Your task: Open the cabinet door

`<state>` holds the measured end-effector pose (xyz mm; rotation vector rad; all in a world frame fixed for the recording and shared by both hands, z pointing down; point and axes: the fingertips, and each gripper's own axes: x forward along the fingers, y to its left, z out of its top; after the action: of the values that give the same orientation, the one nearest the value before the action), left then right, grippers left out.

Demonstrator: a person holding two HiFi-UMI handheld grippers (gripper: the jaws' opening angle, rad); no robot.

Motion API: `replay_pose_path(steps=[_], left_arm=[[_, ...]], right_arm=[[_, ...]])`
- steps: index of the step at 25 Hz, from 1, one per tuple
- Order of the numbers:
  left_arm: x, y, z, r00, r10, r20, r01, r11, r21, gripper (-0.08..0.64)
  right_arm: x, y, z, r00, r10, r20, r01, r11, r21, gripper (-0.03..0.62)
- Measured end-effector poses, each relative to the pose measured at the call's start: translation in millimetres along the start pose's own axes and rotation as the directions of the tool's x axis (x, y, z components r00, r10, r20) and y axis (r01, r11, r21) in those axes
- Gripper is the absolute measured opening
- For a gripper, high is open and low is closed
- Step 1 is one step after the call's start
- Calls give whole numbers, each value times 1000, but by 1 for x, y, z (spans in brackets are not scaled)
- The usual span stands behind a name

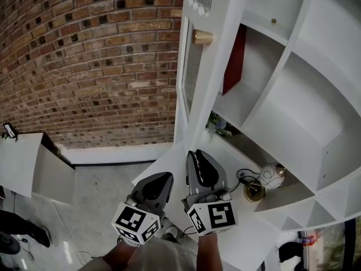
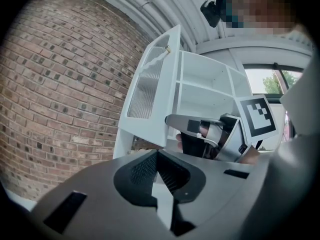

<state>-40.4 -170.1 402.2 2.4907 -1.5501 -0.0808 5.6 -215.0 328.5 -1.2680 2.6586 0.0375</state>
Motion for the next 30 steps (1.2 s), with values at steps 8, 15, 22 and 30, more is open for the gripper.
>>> replay_pose_path(steps=[8, 15, 22, 30], left_arm=[[-7, 15, 4, 999, 39, 3, -39, 999, -3, 9], [-24, 33, 6, 995, 98, 19, -98, 995, -14, 9], [-45, 53, 12, 984, 170, 47, -170, 985, -15, 9], [-53, 71, 19, 976, 209, 57, -208, 978, -18, 9]], right_arm=[[10, 22, -3, 999, 52, -2, -52, 999, -16, 64], [26, 51, -9, 991, 133, -5, -133, 991, -7, 64], [41, 74, -12, 981, 193, -6, -193, 981, -7, 57], [55, 91, -16, 973, 231, -6, -231, 973, -13, 52]])
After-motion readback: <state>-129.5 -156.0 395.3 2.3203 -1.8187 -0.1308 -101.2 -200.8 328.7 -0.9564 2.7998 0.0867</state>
